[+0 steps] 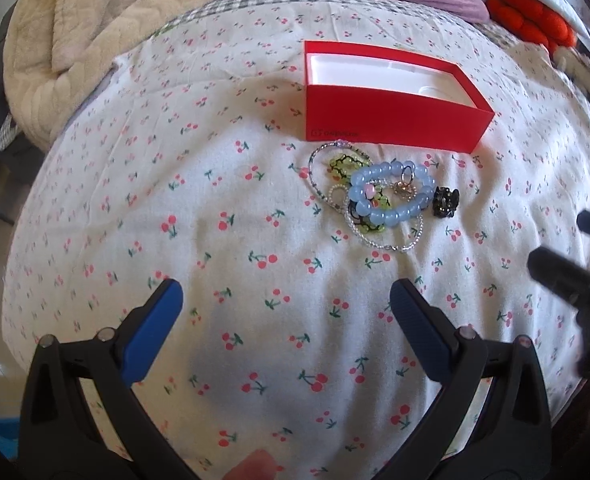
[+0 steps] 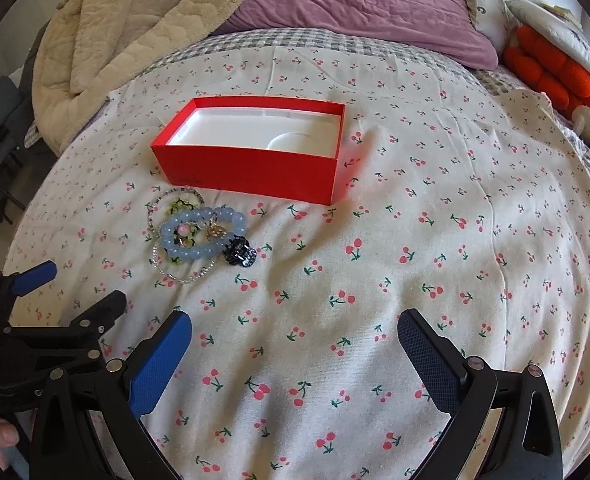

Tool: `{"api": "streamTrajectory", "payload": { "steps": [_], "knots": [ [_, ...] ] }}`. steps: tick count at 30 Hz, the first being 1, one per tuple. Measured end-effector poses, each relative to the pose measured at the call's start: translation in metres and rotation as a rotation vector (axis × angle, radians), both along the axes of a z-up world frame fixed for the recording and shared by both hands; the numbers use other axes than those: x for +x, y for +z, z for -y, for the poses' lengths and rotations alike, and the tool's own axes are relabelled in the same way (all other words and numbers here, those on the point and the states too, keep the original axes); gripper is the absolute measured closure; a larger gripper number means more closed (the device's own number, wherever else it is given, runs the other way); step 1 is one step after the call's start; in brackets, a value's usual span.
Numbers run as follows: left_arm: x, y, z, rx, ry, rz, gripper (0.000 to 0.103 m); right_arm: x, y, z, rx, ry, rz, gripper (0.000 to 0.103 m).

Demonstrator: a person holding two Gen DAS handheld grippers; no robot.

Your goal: Organize jewelry

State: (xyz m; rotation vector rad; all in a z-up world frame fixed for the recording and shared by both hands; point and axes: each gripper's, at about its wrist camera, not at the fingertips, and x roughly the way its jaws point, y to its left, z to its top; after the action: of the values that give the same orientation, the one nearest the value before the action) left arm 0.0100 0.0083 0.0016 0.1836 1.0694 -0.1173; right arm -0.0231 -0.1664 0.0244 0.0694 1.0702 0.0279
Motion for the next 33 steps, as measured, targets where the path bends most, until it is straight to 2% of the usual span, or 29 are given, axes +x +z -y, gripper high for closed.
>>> {"api": "streamTrajectory", "payload": {
  "steps": [4,6,9,10,11,12,13,14,15,17,20,21,23,27,33],
  "knots": [
    [0.017,0.009,-0.006,-0.048,-0.032,-0.041,0.000,0.011,0.017,0.000,0.032,0.068,0.027,0.000],
    [0.029,0.013,-0.010,-0.075,-0.044,-0.050,0.001,0.020,0.019,-0.002,0.026,0.098,0.012,0.000],
    [0.046,0.010,-0.014,-0.130,-0.068,-0.070,0.009,0.037,0.017,-0.002,0.085,0.151,-0.006,0.001],
    [0.053,0.007,-0.016,-0.155,-0.082,-0.076,0.016,0.043,0.014,-0.001,0.119,0.164,-0.010,0.001],
    [0.058,0.001,-0.018,-0.175,-0.094,-0.086,0.025,0.049,0.010,0.000,0.161,0.178,-0.017,0.004],
    [0.064,-0.005,-0.020,-0.184,-0.097,-0.104,0.029,0.053,0.004,0.001,0.206,0.191,-0.029,0.011],
    [0.069,-0.011,-0.021,-0.192,-0.096,-0.130,0.040,0.057,-0.004,0.002,0.253,0.199,-0.050,0.017],
    [0.072,-0.014,-0.021,-0.202,-0.100,-0.147,0.046,0.062,-0.012,0.003,0.283,0.200,-0.081,0.028],
    [0.078,-0.016,-0.021,-0.220,-0.108,-0.156,0.046,0.066,-0.018,0.002,0.297,0.199,-0.108,0.033],
    [0.083,-0.016,-0.021,-0.234,-0.114,-0.140,0.046,0.072,-0.025,-0.001,0.307,0.211,-0.132,0.033],
    [0.091,-0.017,-0.020,-0.269,-0.122,-0.146,0.048,0.080,-0.026,-0.002,0.278,0.218,-0.121,0.034],
    [0.094,-0.018,-0.021,-0.280,-0.121,-0.155,0.050,0.084,-0.026,-0.002,0.279,0.216,-0.119,0.037],
    [0.099,-0.020,-0.020,-0.317,-0.129,-0.173,0.054,0.090,-0.029,0.001,0.293,0.207,-0.122,0.043],
    [0.105,-0.023,-0.015,-0.323,-0.153,-0.168,0.062,0.100,-0.039,0.012,0.328,0.186,-0.152,0.053],
    [0.115,-0.032,-0.015,-0.339,-0.141,-0.188,0.076,0.109,-0.054,0.014,0.383,0.161,-0.187,0.057]
  ]
}}
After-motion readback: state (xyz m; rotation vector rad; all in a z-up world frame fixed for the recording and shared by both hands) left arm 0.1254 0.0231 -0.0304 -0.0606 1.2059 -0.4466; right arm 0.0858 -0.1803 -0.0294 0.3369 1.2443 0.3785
